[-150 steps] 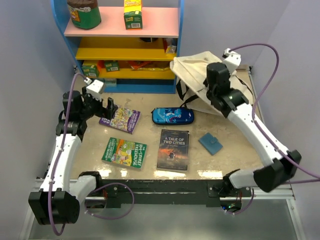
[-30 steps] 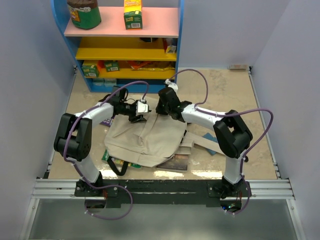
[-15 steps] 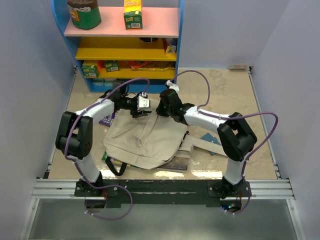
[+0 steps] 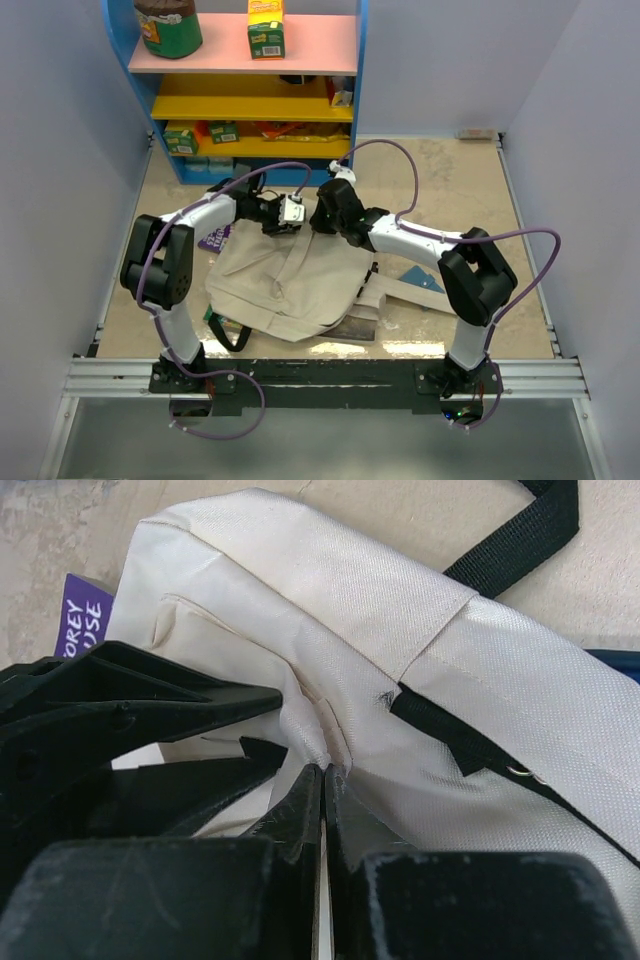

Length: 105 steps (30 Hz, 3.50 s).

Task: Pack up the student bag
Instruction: Unzip the student bag at the center of the board.

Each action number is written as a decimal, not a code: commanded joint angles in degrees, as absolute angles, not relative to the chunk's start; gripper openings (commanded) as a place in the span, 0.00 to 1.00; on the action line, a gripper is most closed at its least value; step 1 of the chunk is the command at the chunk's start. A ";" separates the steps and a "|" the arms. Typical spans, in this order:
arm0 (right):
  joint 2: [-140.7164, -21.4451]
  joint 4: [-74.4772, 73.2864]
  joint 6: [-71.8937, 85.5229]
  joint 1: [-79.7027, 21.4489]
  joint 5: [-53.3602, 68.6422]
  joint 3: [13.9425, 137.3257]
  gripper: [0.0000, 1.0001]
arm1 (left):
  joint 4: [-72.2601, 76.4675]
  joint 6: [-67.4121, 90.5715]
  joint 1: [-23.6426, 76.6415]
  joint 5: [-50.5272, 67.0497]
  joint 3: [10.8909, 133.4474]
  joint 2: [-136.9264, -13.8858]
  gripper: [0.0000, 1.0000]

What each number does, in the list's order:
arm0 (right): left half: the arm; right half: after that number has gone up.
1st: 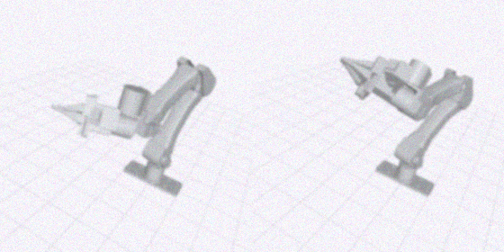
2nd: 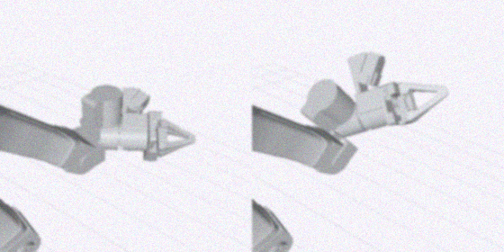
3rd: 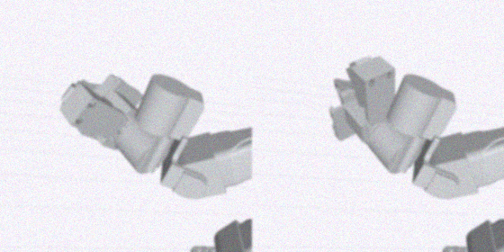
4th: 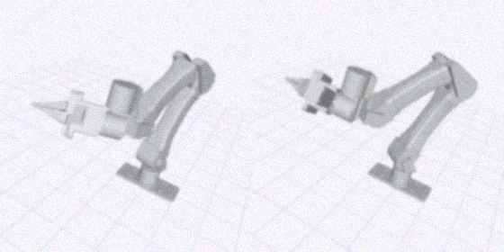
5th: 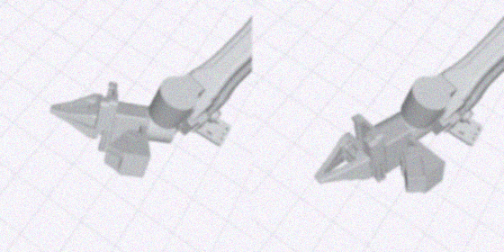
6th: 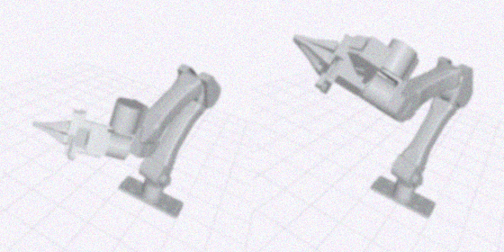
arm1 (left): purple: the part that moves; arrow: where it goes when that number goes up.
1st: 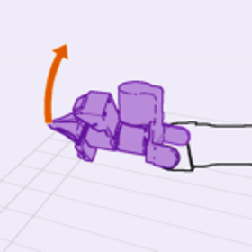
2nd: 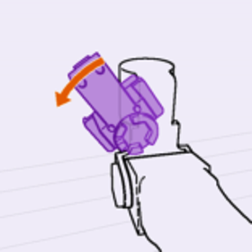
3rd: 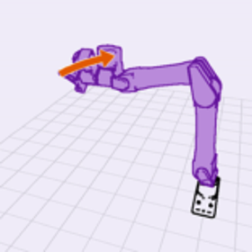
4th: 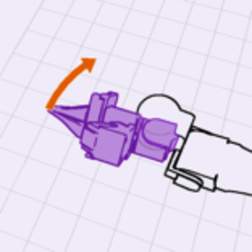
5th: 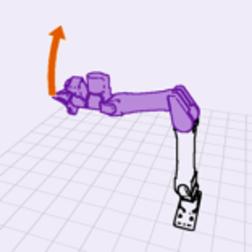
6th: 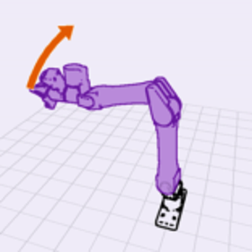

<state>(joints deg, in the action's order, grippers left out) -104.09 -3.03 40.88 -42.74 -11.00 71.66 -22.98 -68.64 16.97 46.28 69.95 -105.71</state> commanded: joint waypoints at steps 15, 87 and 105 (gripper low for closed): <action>-103.09 -2.46 40.25 -42.81 -14.76 73.82 0.00 | -28.03 -72.33 17.93 43.77 64.61 -96.16 0.00; -113.38 -37.62 57.39 -57.31 -24.25 95.36 0.67 | -35.24 -51.40 17.40 40.08 47.30 -62.59 0.02; -111.89 -30.24 59.41 -54.67 -26.54 83.79 0.46 | -39.74 -52.85 17.49 41.14 39.90 -55.28 0.28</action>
